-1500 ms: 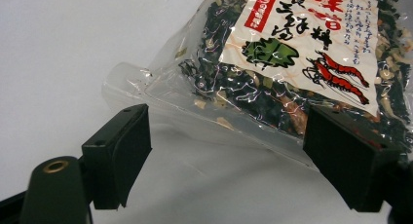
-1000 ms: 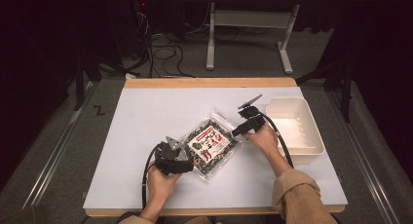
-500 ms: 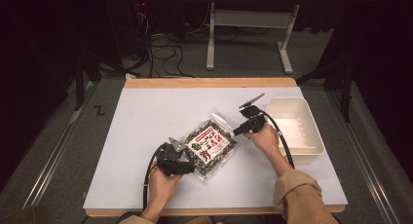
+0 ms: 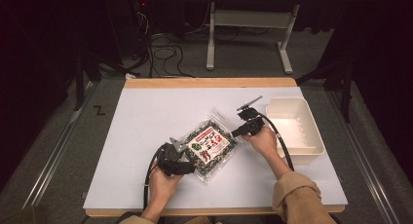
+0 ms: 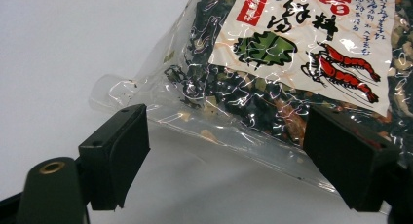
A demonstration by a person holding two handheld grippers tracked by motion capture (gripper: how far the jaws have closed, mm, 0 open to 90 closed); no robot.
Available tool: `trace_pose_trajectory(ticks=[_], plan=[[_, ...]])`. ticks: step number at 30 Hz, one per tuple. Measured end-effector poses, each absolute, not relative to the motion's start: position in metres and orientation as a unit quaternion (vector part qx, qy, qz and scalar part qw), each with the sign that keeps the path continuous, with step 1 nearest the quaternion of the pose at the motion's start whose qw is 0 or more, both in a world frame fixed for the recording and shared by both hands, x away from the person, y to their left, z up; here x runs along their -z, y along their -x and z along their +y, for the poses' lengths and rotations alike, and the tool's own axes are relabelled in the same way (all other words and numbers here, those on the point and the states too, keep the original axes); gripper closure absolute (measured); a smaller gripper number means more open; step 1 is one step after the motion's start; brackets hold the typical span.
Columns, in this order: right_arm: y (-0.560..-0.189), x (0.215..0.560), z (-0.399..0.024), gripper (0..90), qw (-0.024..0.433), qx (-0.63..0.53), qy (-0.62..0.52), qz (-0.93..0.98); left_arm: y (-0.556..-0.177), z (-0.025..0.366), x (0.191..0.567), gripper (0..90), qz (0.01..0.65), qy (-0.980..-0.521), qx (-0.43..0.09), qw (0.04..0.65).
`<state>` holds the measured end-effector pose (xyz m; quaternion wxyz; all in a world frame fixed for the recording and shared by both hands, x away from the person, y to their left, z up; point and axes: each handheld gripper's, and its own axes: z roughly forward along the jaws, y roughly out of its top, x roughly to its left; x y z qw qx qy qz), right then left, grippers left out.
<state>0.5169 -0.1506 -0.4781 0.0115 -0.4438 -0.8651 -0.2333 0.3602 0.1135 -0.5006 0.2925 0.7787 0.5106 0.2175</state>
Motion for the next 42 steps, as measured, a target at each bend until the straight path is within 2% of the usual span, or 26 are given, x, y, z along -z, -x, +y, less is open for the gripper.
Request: trace_pose_trajectory(ticks=[3, 5, 16, 25, 30, 38, 42], plan=[[-0.517, 0.476, -0.151, 87.9, 0.001, 0.231, 0.44, -0.868, -0.36, 0.114, 0.501, 17.8, 0.509, -0.78, -0.218, 0.291], [-0.516, 0.475, -0.151, 89.1, -0.005, 0.232, 0.437, -0.869, -0.36, 0.113, 0.501, 17.8, 0.509, -0.781, -0.218, 0.29], [-0.51, 0.461, -0.152, 89.9, -0.036, 0.252, 0.413, -0.874, -0.359, 0.114, 0.501, 17.9, 0.513, -0.774, -0.22, 0.299], [-0.503, 0.429, -0.157, 90.0, -0.056, 0.276, 0.395, -0.875, -0.354, 0.112, 0.496, 19.4, 0.501, -0.769, -0.233, 0.322], [-0.495, 0.408, -0.158, 90.0, -0.093, 0.267, 0.373, -0.883, -0.35, 0.114, 0.493, 19.8, 0.494, -0.765, -0.232, 0.341], [-0.492, 0.391, -0.172, 90.0, -0.109, 0.276, 0.379, -0.876, -0.346, 0.115, 0.488, 19.8, 0.487, -0.773, -0.189, 0.361], [-0.485, 0.366, -0.176, 90.0, -0.133, 0.278, 0.372, -0.876, -0.332, 0.118, 0.485, 20.8, 0.46, -0.796, -0.179, 0.351]])
